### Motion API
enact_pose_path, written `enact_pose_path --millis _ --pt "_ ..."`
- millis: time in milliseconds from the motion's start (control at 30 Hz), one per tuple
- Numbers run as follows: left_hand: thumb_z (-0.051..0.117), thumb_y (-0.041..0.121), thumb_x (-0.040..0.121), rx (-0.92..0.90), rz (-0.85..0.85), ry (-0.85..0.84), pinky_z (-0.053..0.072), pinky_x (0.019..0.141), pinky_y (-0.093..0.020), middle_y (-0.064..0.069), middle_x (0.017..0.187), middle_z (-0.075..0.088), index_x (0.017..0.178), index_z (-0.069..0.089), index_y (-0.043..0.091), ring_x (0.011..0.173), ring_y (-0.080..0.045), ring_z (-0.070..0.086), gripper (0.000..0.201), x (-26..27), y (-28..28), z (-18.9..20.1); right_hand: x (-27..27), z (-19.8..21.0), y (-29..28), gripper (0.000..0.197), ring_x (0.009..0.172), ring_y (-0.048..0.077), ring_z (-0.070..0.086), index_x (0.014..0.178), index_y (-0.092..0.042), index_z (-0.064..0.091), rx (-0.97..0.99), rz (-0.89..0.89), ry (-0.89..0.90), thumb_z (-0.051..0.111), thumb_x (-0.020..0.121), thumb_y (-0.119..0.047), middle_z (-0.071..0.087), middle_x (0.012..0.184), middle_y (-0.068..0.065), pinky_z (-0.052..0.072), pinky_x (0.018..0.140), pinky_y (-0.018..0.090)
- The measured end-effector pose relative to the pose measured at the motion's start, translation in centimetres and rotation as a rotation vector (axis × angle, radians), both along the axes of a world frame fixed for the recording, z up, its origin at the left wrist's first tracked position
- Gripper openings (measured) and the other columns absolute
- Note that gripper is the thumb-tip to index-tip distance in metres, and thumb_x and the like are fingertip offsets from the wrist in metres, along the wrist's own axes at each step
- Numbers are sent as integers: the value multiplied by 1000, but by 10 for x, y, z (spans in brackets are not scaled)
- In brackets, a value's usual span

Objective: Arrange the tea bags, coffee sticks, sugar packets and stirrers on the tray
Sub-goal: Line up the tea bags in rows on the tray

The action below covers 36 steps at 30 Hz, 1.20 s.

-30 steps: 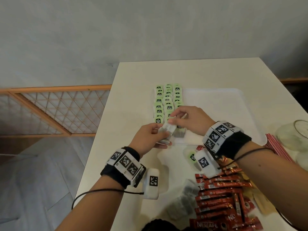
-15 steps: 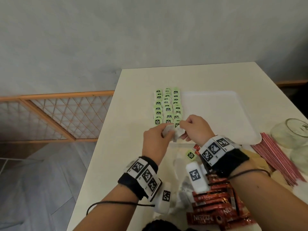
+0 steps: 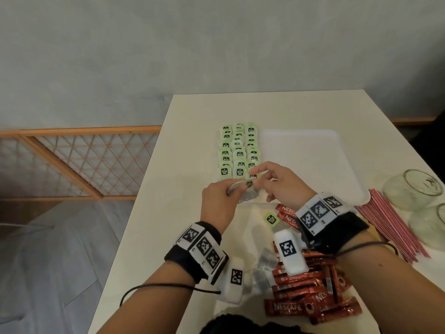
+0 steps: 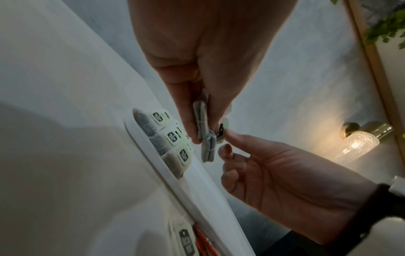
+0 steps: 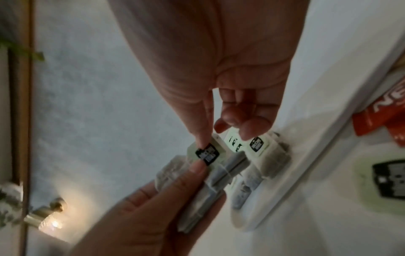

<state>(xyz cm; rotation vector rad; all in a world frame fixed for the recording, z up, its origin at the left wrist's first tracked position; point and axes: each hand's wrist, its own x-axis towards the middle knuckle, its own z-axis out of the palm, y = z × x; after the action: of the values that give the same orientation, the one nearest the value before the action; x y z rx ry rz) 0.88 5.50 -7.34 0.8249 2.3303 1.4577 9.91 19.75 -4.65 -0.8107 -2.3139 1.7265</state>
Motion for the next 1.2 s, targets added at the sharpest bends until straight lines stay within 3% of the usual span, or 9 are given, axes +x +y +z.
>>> enact_pose_path --millis 133,267,400,533,633,800,933,1067,1200 --pt "61 26 96 -13 -26 -56 48 65 -11 6 77 68 105 76 21 67 -3 60 18 -5 -2 -5 -6 -11 -2 7 61 4 58 96 -11 68 100 0 -21 62 93 -15 65 82 1 55 64 25" --pt "43 26 104 76 7 -356 61 60 -36 -5 96 71 112 64 13 72 -23 73 26 -14 -10 -2 -17 -28 1 6 61 12 61 95 -10 67 117 -39 -104 62 93 -13 64 75 1 57 65 28" --pt "43 21 104 79 25 -401 58 53 -37 -10 99 68 114 56 11 68 -25 71 20 -26 -18 -3 -29 -37 3 6 61 12 63 89 -17 67 194 -46 -153 64 92 -13 65 75 -1 55 64 26" --pt "56 11 93 34 46 -427 59 57 -33 -9 102 66 107 53 9 78 -19 70 15 -37 -23 -13 -42 -39 4 4 69 13 62 91 -18 70 283 -29 -156 66 91 -16 66 78 -3 48 64 19" --pt "58 13 93 8 68 -403 59 58 -32 -10 98 69 104 59 5 81 -17 71 14 -45 -26 -20 -52 -38 4 10 81 10 57 97 -16 72 401 -13 -193 66 91 -21 63 87 -6 38 68 14" --pt "56 15 96 -12 20 -393 57 57 -30 -11 87 73 99 69 5 70 -14 70 17 -50 -29 -19 -58 -35 6 12 88 14 57 96 -14 72 459 -49 -205 69 89 -23 56 91 -4 40 77 22" --pt "56 22 97 -38 -42 -339 54 54 -29 -9 89 74 100 69 8 62 -12 64 19 -45 -23 -17 -53 -28 7 20 79 2 53 100 -20 69 402 -87 -112 70 86 -34 59 102 -1 38 73 20" --pt "58 25 95 -82 -95 -277 56 56 -34 -11 83 73 92 71 10 57 -10 61 20 -37 -10 -5 -42 -14 -2 16 63 -8 52 94 -25 72 199 27 -5 73 83 -36 68 90 -9 40 68 17" --pt "63 38 90 -257 -74 -4 52 71 -36 3 83 66 89 67 14 80 -18 60 25 -30 3 6 -34 -11 0 9 67 8 59 80 -19 68 227 -27 30 73 84 -25 67 75 -6 51 71 31"
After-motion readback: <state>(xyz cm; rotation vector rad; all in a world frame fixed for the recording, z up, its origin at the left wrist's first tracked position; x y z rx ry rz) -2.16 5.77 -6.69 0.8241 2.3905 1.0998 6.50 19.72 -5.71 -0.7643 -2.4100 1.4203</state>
